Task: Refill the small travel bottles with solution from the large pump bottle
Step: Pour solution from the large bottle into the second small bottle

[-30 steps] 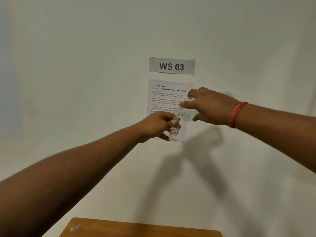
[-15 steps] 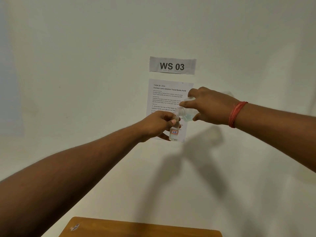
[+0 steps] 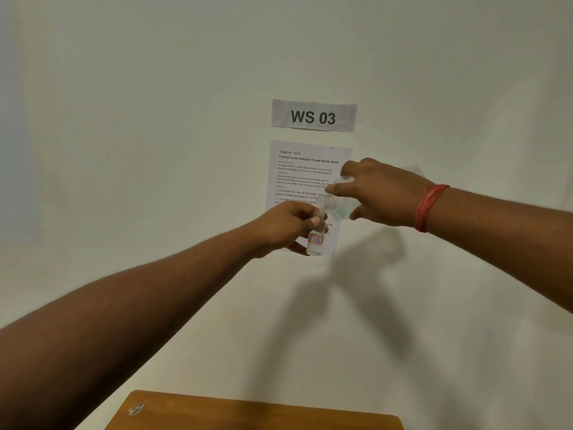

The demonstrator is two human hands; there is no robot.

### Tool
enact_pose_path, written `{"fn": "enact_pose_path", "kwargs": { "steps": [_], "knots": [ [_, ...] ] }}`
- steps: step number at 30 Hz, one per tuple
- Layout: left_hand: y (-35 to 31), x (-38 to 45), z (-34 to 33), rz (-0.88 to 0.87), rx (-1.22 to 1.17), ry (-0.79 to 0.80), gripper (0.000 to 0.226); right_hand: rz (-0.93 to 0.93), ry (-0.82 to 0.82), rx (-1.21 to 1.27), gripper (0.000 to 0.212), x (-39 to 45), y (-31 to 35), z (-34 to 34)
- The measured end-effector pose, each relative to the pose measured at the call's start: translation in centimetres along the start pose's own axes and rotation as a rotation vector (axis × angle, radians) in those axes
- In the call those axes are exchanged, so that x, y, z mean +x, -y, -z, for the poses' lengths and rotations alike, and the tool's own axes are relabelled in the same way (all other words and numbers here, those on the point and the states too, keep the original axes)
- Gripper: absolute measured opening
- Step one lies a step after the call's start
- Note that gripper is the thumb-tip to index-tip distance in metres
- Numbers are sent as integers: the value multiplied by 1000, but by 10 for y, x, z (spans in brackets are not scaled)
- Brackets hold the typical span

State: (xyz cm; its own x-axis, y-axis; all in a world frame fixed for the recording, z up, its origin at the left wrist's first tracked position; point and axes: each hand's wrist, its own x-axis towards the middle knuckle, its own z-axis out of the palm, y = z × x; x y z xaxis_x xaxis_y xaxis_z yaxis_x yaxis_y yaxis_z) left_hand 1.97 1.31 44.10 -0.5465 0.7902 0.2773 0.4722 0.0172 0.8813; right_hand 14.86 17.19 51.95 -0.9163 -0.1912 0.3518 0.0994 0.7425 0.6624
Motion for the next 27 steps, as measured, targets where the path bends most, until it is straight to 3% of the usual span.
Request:
{"fn": "enact_pose_path", "kwargs": {
  "steps": [12, 27],
  "knots": [
    [14, -2, -7, 3, 16, -6, 27, -77, 9, 208, 70, -8, 5, -29],
    [70, -29, -33, 2, 25, -27, 29, -516, -107, 1010, 66, -47, 56, -130]
  ]
}}
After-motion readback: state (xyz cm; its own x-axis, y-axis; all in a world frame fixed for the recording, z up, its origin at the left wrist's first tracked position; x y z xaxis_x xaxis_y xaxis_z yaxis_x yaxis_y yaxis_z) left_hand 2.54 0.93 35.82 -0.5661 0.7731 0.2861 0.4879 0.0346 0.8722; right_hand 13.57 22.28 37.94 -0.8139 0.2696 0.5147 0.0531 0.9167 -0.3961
